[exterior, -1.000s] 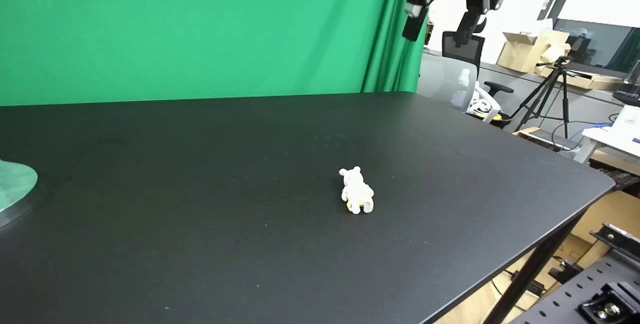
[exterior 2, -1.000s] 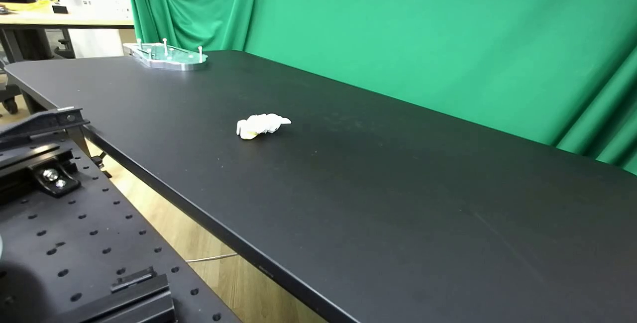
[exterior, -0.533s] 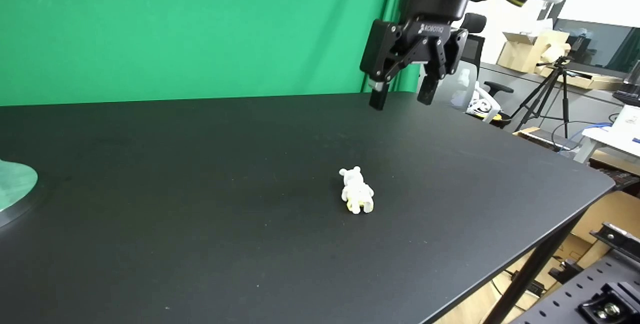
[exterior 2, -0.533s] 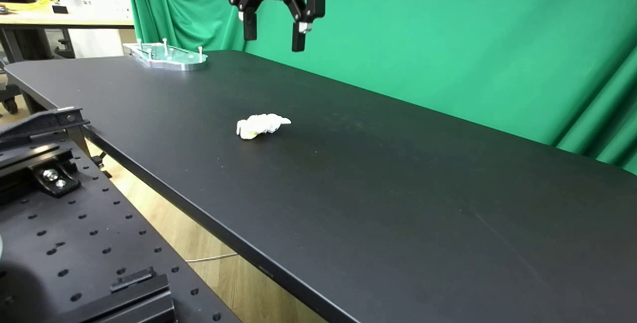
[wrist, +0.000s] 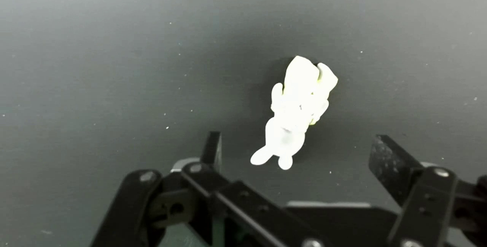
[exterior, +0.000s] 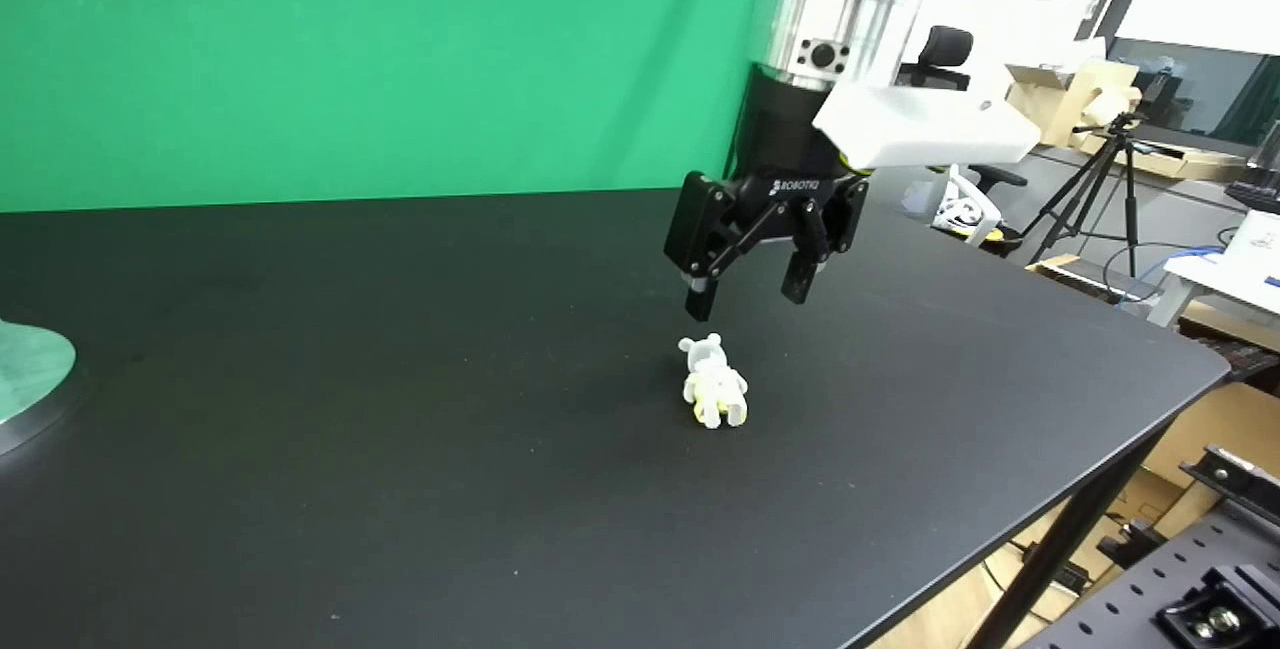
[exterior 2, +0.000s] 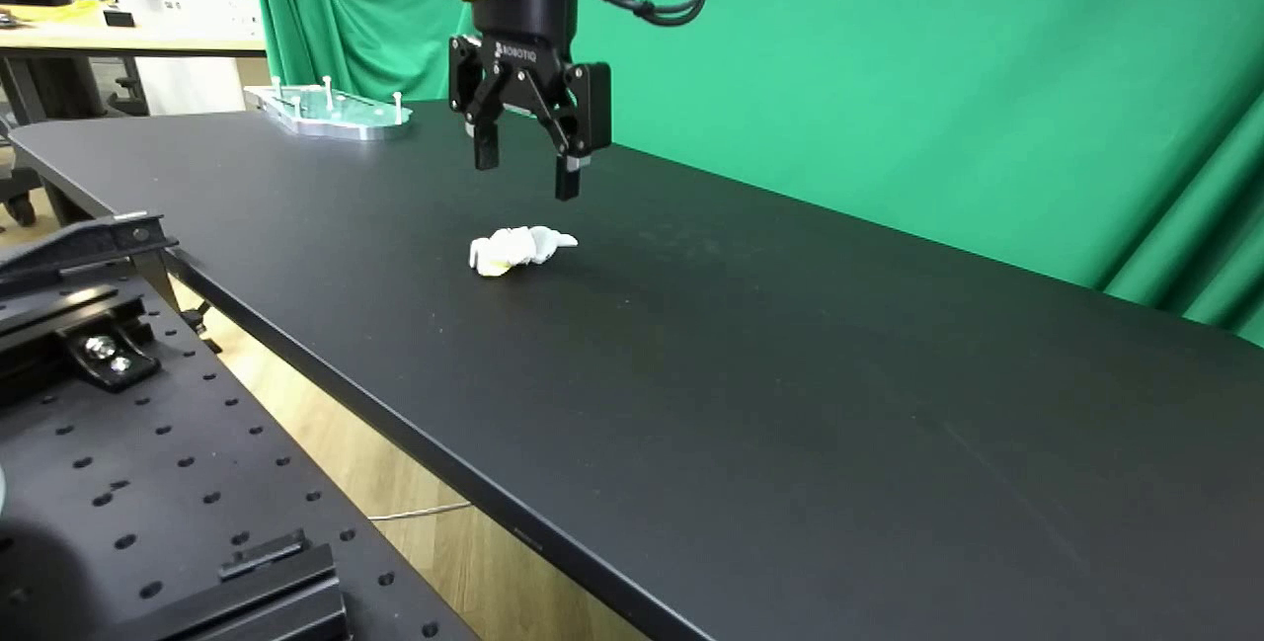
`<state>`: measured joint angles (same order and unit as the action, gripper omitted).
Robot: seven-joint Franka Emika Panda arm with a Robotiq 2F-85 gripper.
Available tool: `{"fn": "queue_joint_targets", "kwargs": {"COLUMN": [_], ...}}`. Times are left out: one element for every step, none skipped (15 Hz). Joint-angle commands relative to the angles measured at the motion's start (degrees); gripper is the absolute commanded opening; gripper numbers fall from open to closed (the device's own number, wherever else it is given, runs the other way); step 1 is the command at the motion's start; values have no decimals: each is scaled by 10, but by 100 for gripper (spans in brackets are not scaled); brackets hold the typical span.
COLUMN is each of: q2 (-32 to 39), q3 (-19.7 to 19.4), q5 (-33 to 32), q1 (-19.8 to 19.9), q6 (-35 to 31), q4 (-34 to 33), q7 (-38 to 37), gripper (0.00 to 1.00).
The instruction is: Move the white bunny doll a little further
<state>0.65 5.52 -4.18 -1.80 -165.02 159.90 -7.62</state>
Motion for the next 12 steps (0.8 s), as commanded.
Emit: {"fn": "queue_joint_targets", "kwargs": {"q2": [47, 58, 67, 74, 81, 87, 94, 101, 107, 114, 120, 127], "q3": [-23, -24, -35, -46, -56, -69, -77, -85, -92, -89, -84, -77], "q5": [-57, -72, -89, -103, -113, -123, -127, -130, -127, -113, -95, -78], "q1": [-11, -7, -13, -19, -25, -34, -40, -46, -53, -55, -57, -56], "q6": [-59, -70, -77, -82, -85, -89, -90, -93, -98, -103, -105, -106], "q4": [0, 0, -1, -1, -1, -2, -3, -5, -6, -7, -8, -10], "q7": [-78, -96, -112, -126, -137, -149, -156, -162, -165, -167, -174, -184], "gripper": [100, 100, 100, 100, 100, 100, 100, 100, 100, 100, 100, 100]}}
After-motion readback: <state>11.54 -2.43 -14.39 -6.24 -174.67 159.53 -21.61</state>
